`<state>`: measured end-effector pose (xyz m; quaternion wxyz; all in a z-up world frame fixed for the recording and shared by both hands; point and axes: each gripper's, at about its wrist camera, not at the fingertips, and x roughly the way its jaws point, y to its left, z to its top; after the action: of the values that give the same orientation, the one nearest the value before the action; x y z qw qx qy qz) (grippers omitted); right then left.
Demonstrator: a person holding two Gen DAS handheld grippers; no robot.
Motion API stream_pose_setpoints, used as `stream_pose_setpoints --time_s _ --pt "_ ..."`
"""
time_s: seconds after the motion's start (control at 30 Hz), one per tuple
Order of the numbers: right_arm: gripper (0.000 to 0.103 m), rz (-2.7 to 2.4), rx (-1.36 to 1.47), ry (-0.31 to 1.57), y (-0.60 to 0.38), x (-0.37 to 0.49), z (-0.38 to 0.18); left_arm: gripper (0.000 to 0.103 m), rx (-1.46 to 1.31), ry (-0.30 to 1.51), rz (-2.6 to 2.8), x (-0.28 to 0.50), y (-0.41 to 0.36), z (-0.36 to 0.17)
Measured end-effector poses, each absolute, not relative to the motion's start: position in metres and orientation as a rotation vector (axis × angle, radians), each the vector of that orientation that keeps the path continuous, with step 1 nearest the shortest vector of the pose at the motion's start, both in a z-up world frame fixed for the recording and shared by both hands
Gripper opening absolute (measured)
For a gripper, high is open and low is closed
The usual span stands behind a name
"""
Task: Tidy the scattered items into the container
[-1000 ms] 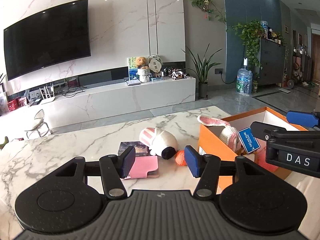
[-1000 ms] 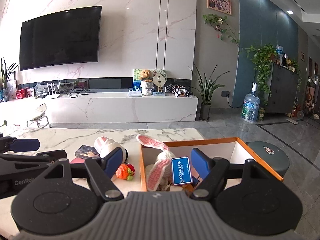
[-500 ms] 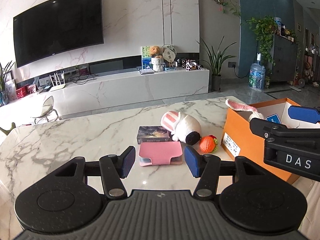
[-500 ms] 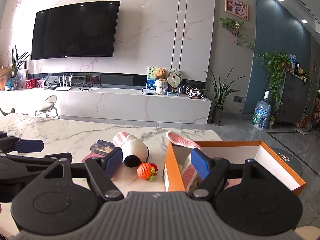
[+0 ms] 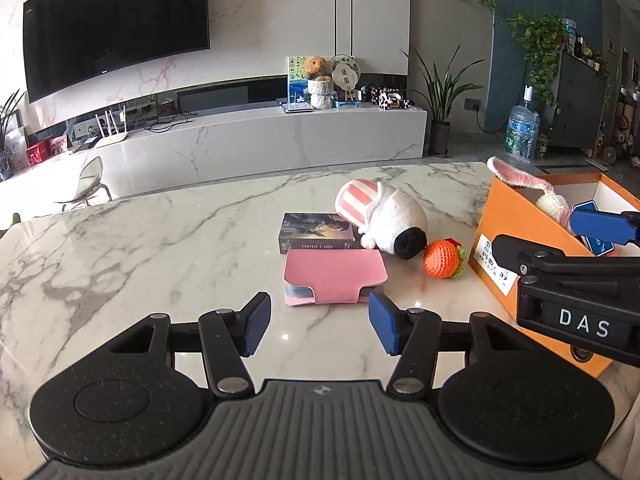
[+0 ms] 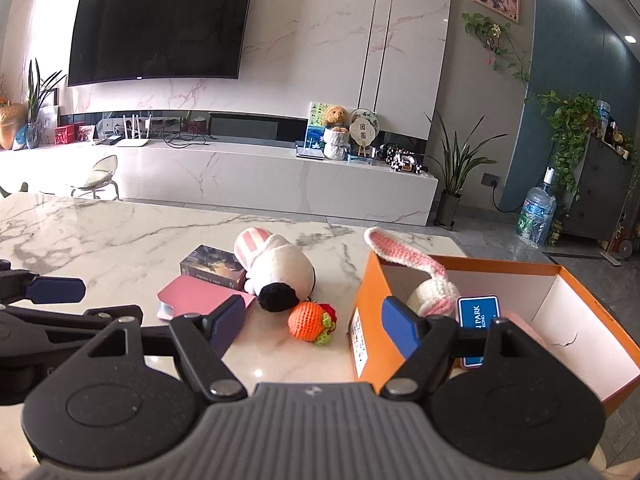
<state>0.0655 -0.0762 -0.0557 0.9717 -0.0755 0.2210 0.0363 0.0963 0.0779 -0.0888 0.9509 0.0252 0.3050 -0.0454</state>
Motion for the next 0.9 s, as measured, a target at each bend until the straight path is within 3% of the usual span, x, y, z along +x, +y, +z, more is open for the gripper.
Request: stream_pose_setpoints --time_s 0.77,0.9 --pt "0.078 0.092 -0.143 0.491 -0.064 0.156 -0.092 0.067 0.061 0.698 -0.063 0.171 0.085 -0.125" --pt "0.071 0.123 -0.175 0.489 -0.055 0.168 -0.097 0.067 0.052 0.706 -0.041 0.181 0.090 -0.128"
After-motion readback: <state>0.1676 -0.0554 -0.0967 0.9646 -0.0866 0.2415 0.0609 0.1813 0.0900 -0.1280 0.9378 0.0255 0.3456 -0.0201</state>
